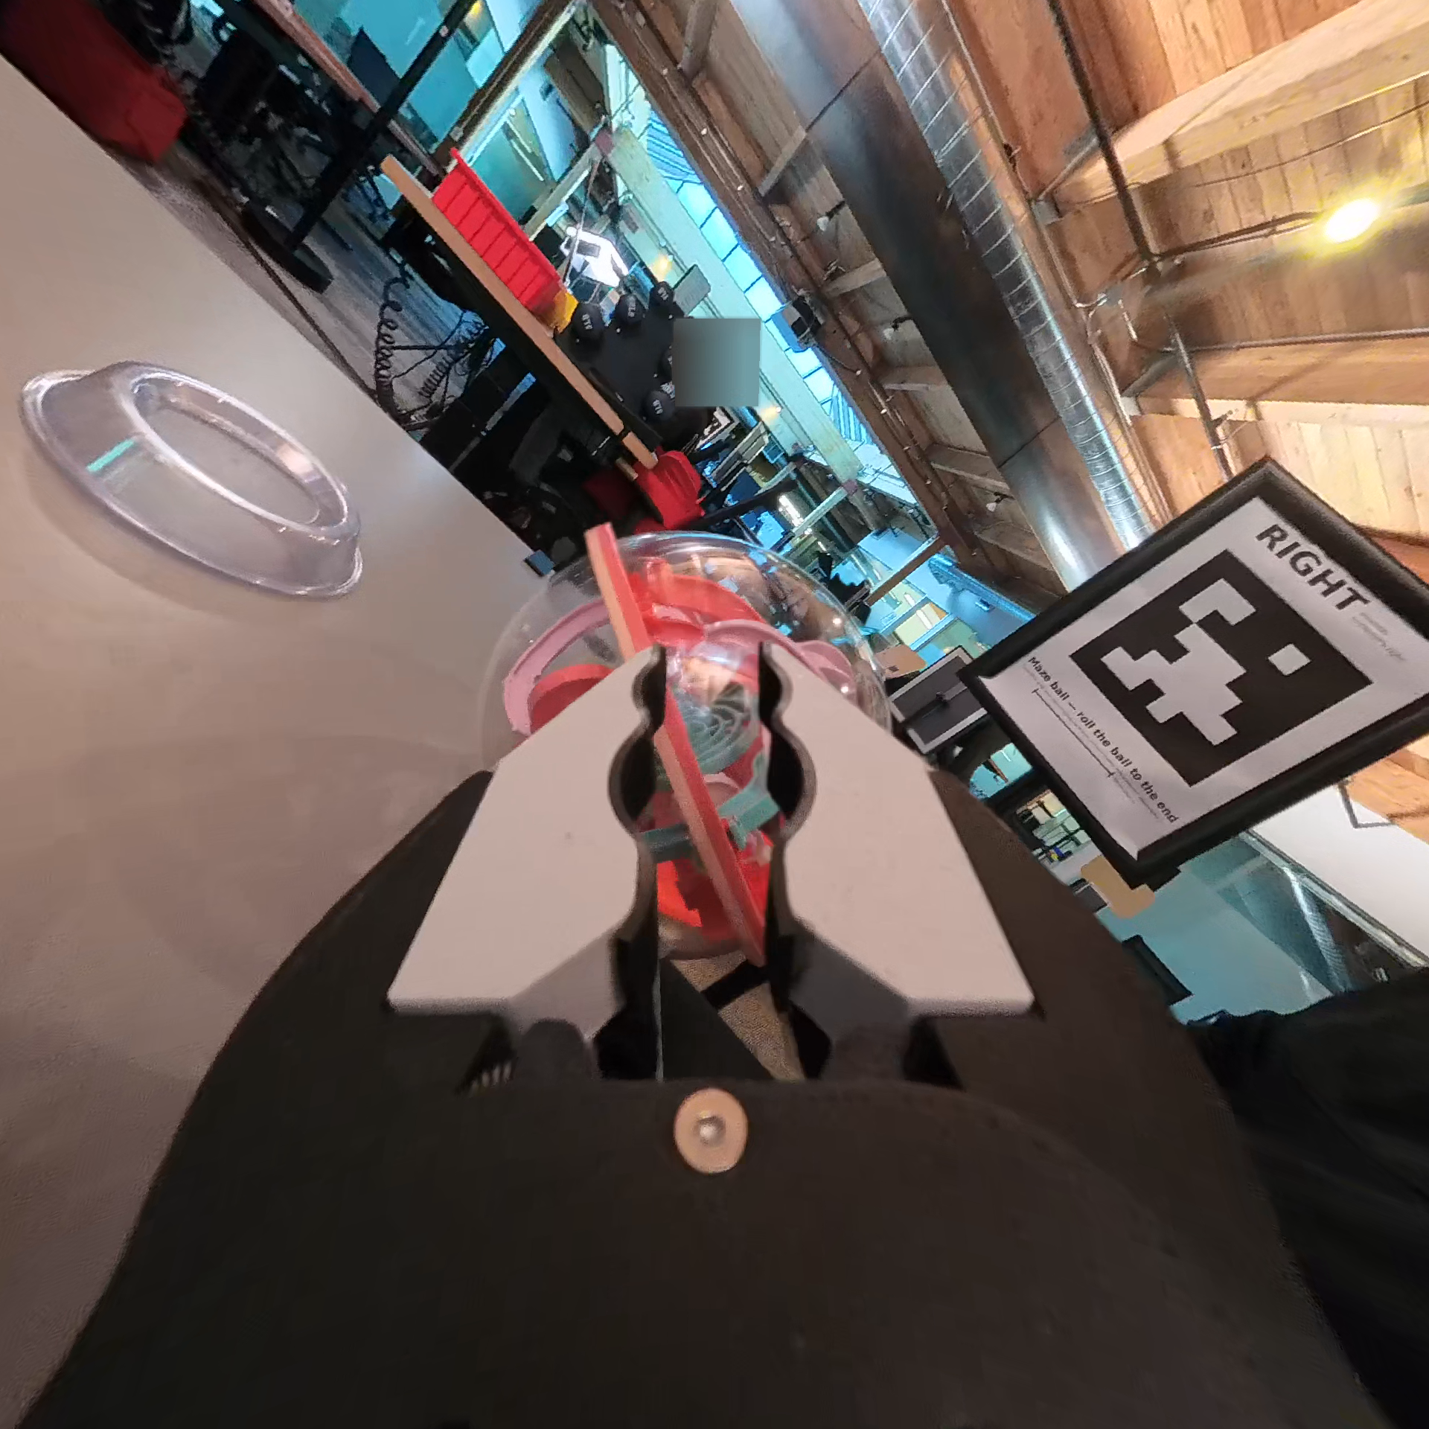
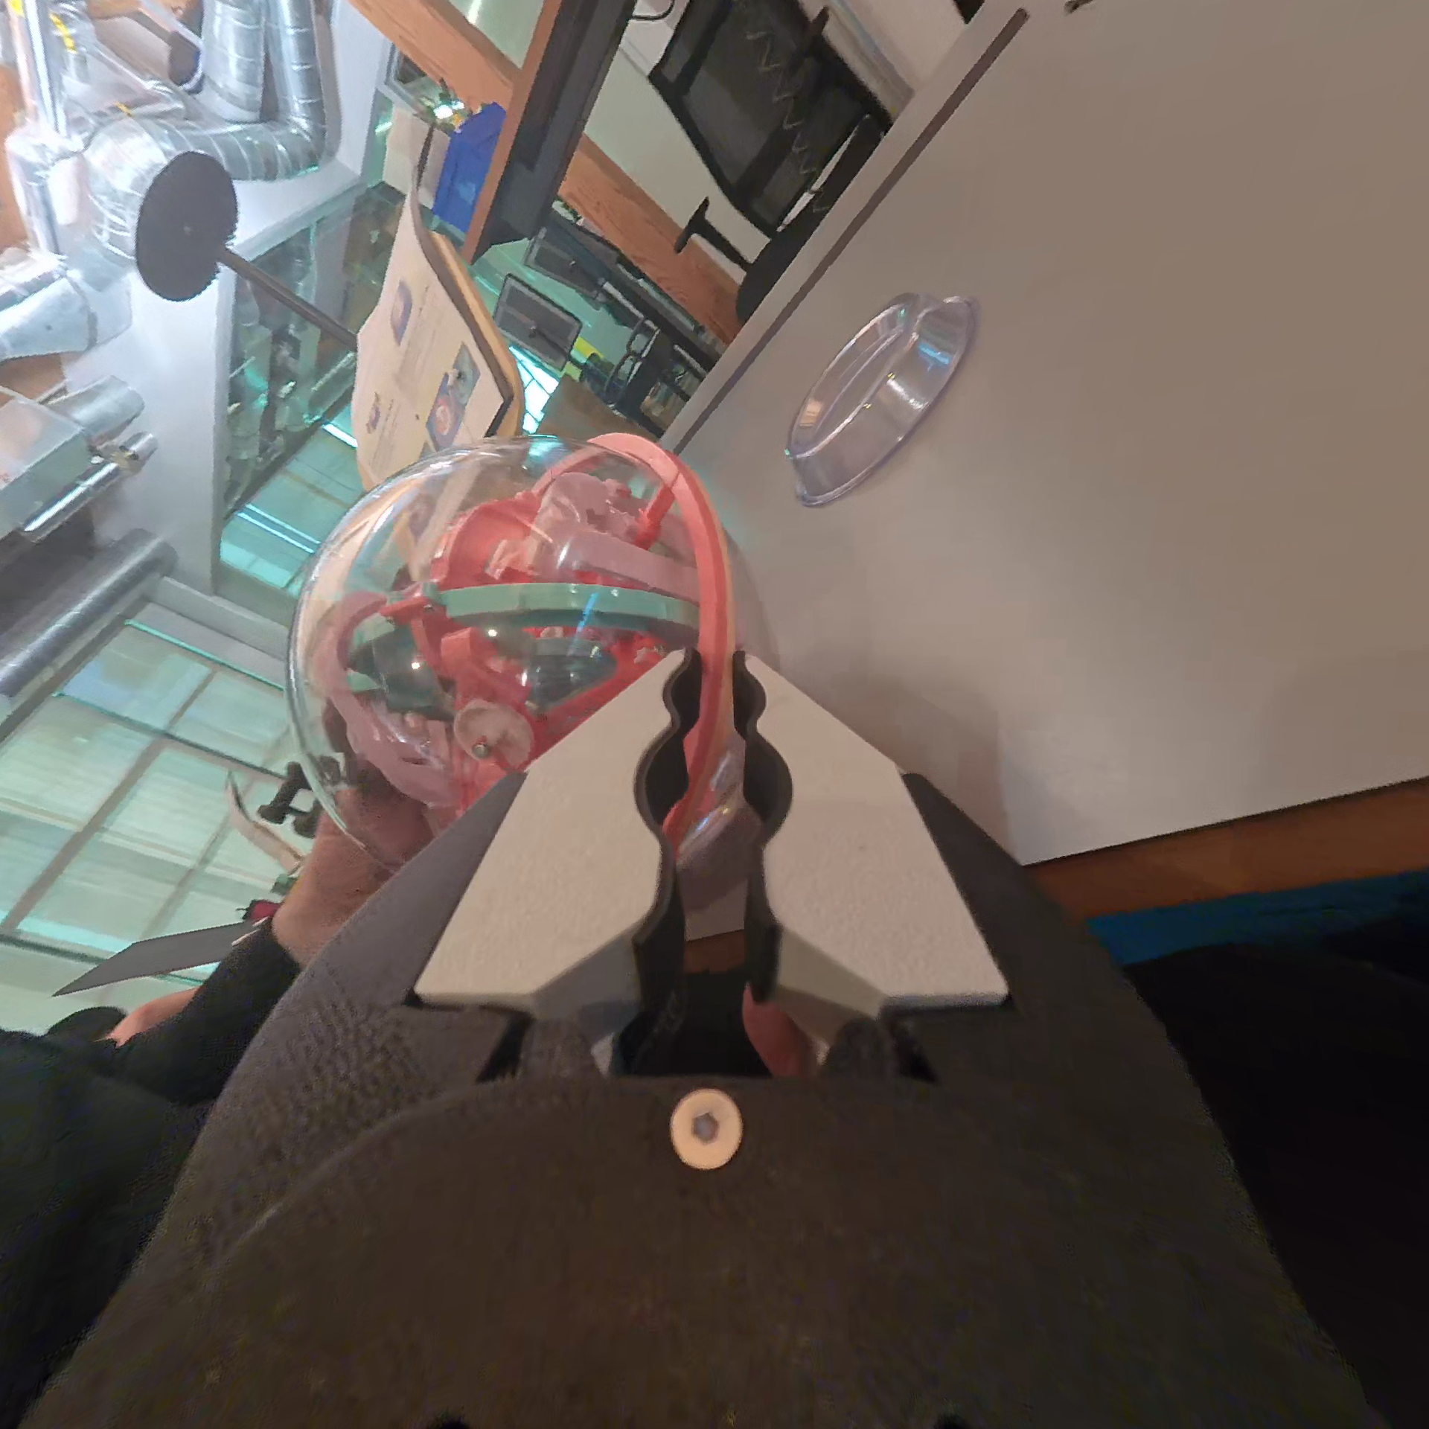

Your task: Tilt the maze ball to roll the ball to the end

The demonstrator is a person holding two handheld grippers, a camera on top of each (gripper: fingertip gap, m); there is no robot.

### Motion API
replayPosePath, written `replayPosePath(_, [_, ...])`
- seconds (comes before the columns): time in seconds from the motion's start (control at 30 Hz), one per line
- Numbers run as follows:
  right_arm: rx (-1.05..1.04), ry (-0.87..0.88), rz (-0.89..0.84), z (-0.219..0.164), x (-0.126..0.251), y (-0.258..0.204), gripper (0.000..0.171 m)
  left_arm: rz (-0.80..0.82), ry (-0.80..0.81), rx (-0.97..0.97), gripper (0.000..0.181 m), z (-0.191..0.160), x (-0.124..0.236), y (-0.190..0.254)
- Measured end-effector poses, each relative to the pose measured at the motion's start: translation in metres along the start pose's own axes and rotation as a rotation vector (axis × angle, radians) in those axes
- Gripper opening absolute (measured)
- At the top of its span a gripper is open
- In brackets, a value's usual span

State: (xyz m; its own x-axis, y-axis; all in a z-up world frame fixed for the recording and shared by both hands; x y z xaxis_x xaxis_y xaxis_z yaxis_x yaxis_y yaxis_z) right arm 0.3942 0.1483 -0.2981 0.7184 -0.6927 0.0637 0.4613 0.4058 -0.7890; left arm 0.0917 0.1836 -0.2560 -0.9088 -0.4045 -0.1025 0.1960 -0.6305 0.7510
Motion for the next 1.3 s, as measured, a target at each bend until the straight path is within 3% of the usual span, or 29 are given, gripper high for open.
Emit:
replayPosePath(0.2, [0.027, 0.023, -0.061, 0.002, -0.003, 0.001, 0.0, -0.017, -0.011, -0.003, 0.038, 0.002, -0.002, 0.0])
replayPosePath(0.37, [0.03, 0.003, -0.076, -0.01, -0.011, 0.003, 0.0, -0.03, 0.026, -0.006, 0.019, -0.005, -0.007, 0.002])
replayPosePath(0.53, [0.049, 0.016, -0.111, -0.013, -0.02, -0.004, 0.0, -0.036, 0.051, -0.038, 0.011, -0.005, -0.016, 0.012])
replayPosePath(0.83, [0.055, 0.058, -0.118, -0.006, -0.036, -0.012, 0.0, 0.002, 0.068, 0.006, 0.009, 0.01, -0.018, -0.001])
replayPosePath(1.0, [0.037, 0.118, -0.019, 0.001, -0.036, -0.017, 0.0, 0.023, 0.076, 0.021, 0.008, 0.016, -0.018, -0.009])
replayPosePath(1.3, [0.083, 0.13, 0.037, 0.015, -0.036, -0.023, 0.035, 0.008, 0.018, -0.001, 0.029, 0.026, -0.023, -0.012])
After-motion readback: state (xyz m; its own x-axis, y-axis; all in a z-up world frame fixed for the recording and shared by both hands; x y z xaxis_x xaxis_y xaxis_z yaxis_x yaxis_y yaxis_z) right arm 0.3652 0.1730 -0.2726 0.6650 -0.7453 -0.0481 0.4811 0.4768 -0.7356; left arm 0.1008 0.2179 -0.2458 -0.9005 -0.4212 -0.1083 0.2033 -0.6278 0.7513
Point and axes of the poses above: each gripper's, where its closed fingertips meet, x back along the fingers, z out of its top, y = z × x across the jaws, the point moved 10 cm from there along x, back along the fingers, and after that the axes turned 3 degrees about z, right-handed, at the moved point
